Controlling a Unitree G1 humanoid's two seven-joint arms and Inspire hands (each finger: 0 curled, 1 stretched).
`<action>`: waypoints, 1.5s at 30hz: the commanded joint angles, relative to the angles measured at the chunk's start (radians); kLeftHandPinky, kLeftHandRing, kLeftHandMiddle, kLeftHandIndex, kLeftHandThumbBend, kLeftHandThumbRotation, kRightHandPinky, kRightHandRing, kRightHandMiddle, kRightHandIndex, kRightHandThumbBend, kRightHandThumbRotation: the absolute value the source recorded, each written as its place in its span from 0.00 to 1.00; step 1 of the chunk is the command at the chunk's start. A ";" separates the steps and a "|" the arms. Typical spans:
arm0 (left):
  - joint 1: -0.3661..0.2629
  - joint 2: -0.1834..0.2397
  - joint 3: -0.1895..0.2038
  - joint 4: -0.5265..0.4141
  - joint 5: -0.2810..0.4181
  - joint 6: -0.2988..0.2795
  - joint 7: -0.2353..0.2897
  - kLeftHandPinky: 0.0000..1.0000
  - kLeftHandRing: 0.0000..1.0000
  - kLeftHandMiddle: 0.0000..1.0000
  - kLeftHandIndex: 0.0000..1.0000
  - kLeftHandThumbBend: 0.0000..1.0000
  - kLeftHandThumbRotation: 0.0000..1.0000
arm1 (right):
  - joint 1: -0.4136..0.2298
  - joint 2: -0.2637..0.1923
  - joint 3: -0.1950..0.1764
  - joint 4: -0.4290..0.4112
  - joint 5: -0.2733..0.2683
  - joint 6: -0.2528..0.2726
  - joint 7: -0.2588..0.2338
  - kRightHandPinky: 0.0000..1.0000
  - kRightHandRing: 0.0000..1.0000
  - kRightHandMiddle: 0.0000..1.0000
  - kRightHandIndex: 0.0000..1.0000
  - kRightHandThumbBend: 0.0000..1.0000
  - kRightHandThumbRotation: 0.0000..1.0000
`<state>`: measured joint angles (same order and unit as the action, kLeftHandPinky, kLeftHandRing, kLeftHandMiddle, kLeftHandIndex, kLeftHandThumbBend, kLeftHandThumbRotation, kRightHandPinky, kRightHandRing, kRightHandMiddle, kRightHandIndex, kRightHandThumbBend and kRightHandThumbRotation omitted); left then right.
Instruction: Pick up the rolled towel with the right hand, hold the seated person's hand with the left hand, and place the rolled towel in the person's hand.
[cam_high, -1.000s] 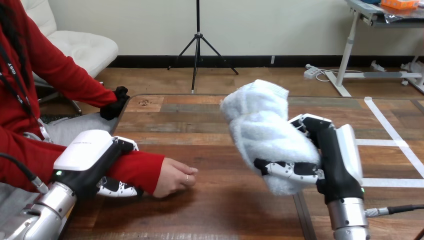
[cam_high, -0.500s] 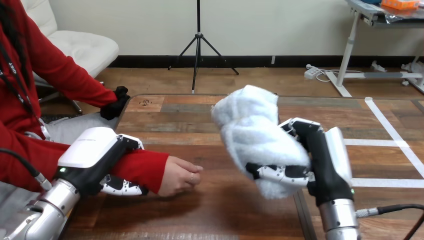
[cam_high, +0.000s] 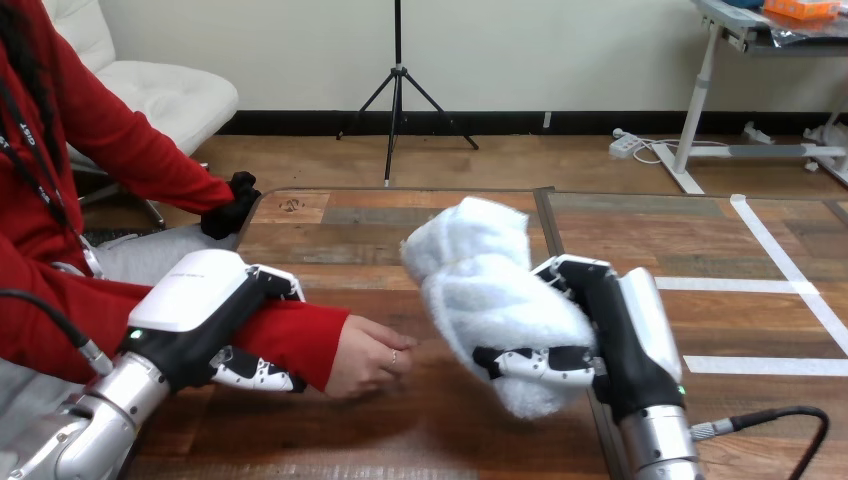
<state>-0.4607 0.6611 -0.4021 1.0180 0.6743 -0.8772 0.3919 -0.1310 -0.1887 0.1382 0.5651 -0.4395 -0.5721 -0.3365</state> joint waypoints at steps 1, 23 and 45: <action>-0.091 -0.076 0.043 -0.154 -0.065 -0.088 0.003 0.36 0.39 0.44 0.47 0.76 0.13 | -0.143 0.032 0.013 0.013 -0.008 -0.012 -0.018 0.06 0.09 0.13 0.12 0.64 0.00; -0.057 -0.120 0.064 -0.236 -0.094 -0.070 -0.046 0.35 0.37 0.43 0.47 0.77 0.13 | -0.183 0.060 0.054 0.175 -0.023 -0.069 -0.031 0.06 0.10 0.13 0.13 0.63 0.00; -0.029 -0.140 0.083 -0.291 -0.122 -0.077 -0.094 0.36 0.38 0.43 0.47 0.79 0.12 | -0.201 0.070 0.080 0.271 -0.033 -0.099 -0.025 0.06 0.10 0.13 0.13 0.60 0.00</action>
<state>-0.3935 0.6274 -0.3442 0.9069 0.6267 -0.8774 0.2997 -0.2037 -0.1515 0.1947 0.8098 -0.4736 -0.6289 -0.3552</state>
